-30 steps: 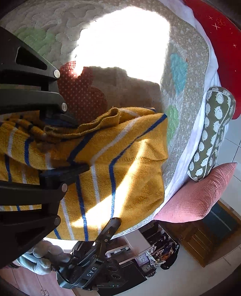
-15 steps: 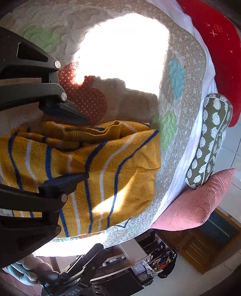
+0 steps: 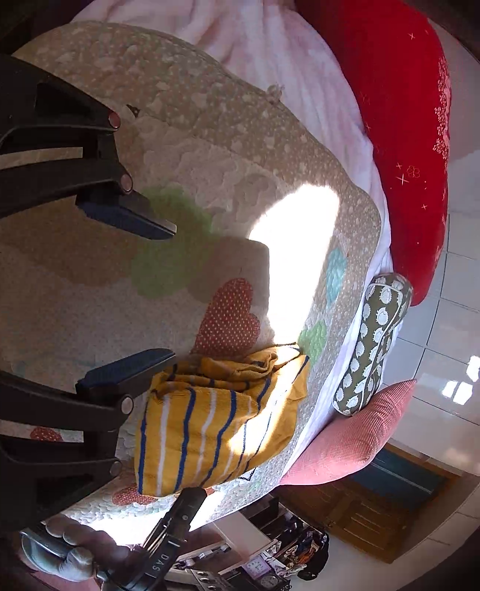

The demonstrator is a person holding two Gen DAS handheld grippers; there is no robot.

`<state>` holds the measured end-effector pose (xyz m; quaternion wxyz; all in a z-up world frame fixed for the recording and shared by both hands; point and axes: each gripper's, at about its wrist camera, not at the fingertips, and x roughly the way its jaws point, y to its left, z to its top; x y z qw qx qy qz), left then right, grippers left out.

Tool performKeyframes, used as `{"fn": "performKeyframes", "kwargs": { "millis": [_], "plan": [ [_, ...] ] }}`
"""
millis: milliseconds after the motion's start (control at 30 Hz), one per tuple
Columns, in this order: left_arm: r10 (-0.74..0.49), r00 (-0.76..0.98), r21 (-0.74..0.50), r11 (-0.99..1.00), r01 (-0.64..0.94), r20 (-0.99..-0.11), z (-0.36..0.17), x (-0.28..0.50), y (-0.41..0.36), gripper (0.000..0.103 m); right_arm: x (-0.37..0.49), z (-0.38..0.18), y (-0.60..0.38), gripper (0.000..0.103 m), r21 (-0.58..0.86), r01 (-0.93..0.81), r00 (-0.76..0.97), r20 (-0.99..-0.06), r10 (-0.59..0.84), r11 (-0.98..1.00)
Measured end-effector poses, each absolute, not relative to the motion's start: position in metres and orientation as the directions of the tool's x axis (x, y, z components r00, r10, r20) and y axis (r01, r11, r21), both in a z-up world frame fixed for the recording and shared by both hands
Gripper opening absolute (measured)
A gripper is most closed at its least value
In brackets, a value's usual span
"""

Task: Fold small clothes

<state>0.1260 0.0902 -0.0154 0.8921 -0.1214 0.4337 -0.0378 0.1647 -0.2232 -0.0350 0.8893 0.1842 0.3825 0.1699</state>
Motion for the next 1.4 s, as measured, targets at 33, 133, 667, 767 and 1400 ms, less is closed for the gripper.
{"fn": "performKeyframes", "kwargs": {
  "millis": [33,133,667,767,1400],
  "plan": [
    [-0.151,0.632,-0.237,0.970,-0.054,-0.760,-0.015,0.117,0.095,0.063,0.159,-0.026,-0.211,0.045,0.427,-0.197,0.652,-0.615,0.443,0.883],
    [-0.103,0.650,-0.226,0.968,-0.108,-0.753,-0.015,0.095,0.109,0.063,0.160,-0.015,-0.169,0.045,0.383,-0.285,0.612,-0.633,0.475,0.878],
    [-0.024,0.713,-0.161,0.979,-0.125,-0.700,0.009,0.034,0.138,0.070,0.114,-0.013,-0.204,0.052,0.475,-0.153,0.727,-0.540,0.425,0.867],
    [-0.059,0.706,-0.168,0.982,-0.087,-0.706,0.007,0.036,0.121,0.070,0.094,-0.016,-0.230,0.053,0.301,-0.067,0.747,-0.617,0.248,0.951],
    [0.065,0.820,0.122,0.993,0.006,-0.569,0.035,0.003,0.032,0.087,0.070,-0.071,-0.293,0.054,0.376,0.195,0.708,-0.693,0.135,0.906]
  ]
}}
